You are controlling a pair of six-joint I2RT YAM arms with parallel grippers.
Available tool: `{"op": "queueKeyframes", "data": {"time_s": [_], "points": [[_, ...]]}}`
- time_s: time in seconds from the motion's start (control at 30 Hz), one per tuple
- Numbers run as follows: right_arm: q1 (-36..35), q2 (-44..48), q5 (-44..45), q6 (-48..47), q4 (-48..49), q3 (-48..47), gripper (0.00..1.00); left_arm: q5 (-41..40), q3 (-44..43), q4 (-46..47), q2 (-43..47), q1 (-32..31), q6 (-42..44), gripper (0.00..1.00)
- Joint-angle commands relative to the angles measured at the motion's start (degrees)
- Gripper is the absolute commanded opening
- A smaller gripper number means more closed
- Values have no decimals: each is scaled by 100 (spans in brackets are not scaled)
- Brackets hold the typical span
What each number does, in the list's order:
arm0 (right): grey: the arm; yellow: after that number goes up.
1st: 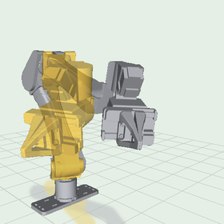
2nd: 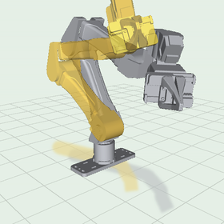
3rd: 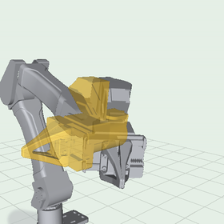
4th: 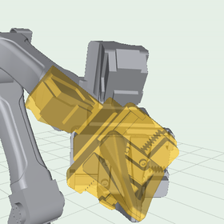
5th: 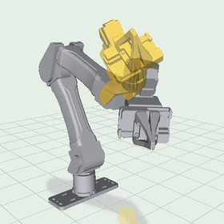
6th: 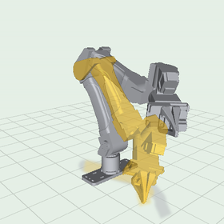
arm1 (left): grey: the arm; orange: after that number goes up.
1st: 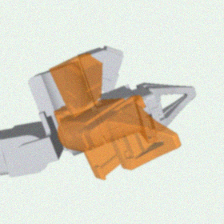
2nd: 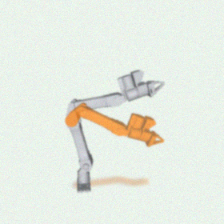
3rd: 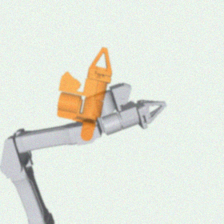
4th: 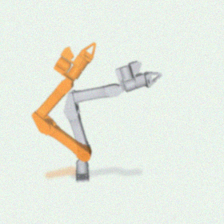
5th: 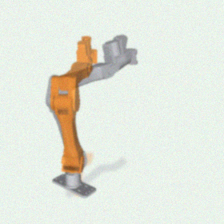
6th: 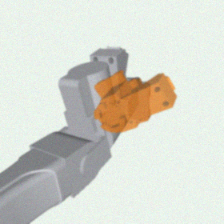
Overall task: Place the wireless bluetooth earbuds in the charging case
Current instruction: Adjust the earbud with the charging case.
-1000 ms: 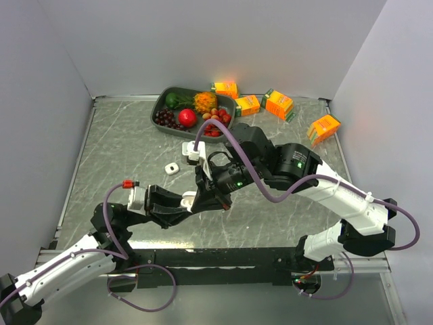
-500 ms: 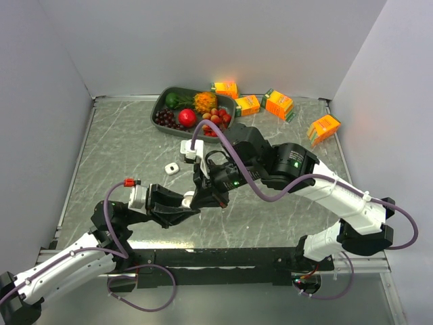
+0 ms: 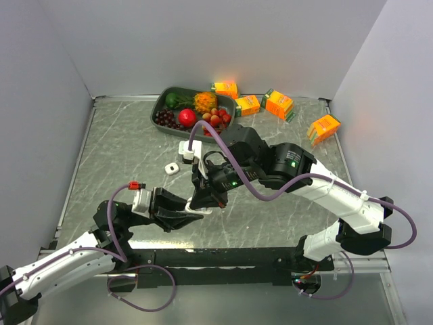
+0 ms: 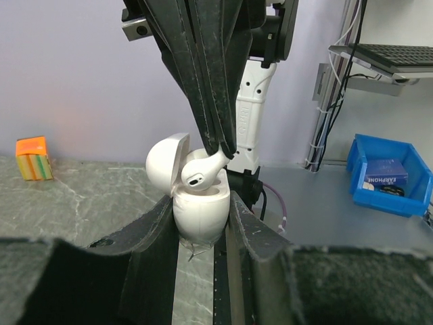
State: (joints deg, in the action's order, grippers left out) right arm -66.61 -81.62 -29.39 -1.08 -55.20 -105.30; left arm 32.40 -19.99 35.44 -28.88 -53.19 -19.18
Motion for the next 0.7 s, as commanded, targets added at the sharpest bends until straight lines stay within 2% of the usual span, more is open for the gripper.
{"op": "queueKeyframes", "data": {"time_s": [0.0,0.67], "points": [[-19,-99,21,3,27,-52,0,-120,-295,68,-12,-86,178,1],[-10,68,3,-59,-254,132,0,-173,-234,279,14,-95,143,1]]}}
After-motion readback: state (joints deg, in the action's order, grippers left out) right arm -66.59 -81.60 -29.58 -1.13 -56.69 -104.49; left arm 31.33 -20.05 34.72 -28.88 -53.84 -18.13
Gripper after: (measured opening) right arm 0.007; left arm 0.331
